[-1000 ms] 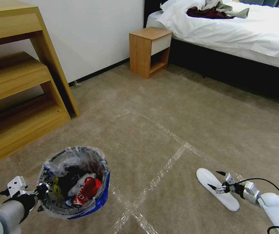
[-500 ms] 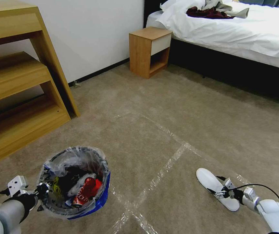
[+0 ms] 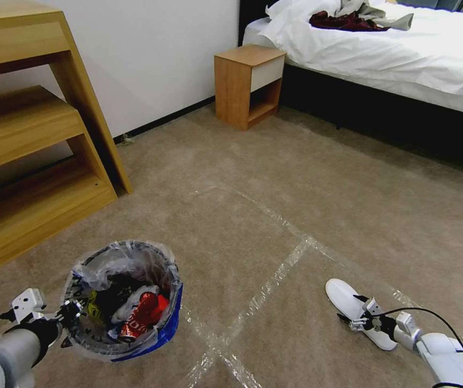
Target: Pick up the trash bin and place the garbage on the floor into it.
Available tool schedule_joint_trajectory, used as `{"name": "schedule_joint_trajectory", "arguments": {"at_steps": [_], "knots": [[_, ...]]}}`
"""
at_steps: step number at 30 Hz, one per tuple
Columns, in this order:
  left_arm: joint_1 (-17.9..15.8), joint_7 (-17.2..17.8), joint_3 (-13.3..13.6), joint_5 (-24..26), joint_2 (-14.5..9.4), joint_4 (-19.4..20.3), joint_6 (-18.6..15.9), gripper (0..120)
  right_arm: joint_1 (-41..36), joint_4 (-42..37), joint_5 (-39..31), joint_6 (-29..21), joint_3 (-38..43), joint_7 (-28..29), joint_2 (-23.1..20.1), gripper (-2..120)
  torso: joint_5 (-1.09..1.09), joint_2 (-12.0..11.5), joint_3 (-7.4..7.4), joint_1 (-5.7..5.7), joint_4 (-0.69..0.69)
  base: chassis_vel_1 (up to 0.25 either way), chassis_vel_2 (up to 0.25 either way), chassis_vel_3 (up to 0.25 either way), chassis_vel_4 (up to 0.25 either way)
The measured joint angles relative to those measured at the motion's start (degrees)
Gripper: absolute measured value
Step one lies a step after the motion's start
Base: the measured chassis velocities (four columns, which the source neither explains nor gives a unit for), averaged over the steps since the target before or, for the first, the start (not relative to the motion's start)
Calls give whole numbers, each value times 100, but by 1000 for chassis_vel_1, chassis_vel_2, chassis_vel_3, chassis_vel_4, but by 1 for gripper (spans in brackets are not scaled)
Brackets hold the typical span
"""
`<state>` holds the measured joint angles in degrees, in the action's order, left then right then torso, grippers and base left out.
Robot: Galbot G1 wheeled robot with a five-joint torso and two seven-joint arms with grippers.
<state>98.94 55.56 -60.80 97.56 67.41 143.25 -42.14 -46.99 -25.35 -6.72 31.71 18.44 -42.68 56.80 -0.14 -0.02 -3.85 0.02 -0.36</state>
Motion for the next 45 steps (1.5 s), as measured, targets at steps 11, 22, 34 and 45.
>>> {"name": "schedule_joint_trajectory", "arguments": {"at_steps": [11,22,34,45], "knots": [[-76,0,42,10,-33,-10,0,0,65,100,5,-26,-10,25,29,100,2,0,0,0,0,0,0,0,0],[-102,0,46,26,-60,-70,0,0,107,96,20,-96,-59,267,55,100,5,0,0,0,0,0,0,0,0],[-157,-9,55,26,-61,-118,0,0,167,7,-18,-182,-146,453,-65,97,0,0,-1,0,1,0,0,0,0],[-167,-18,57,19,-65,-130,0,0,135,33,-61,-258,-144,482,25,73,-5,0,0,0,-4,0,0,0,0]]}}
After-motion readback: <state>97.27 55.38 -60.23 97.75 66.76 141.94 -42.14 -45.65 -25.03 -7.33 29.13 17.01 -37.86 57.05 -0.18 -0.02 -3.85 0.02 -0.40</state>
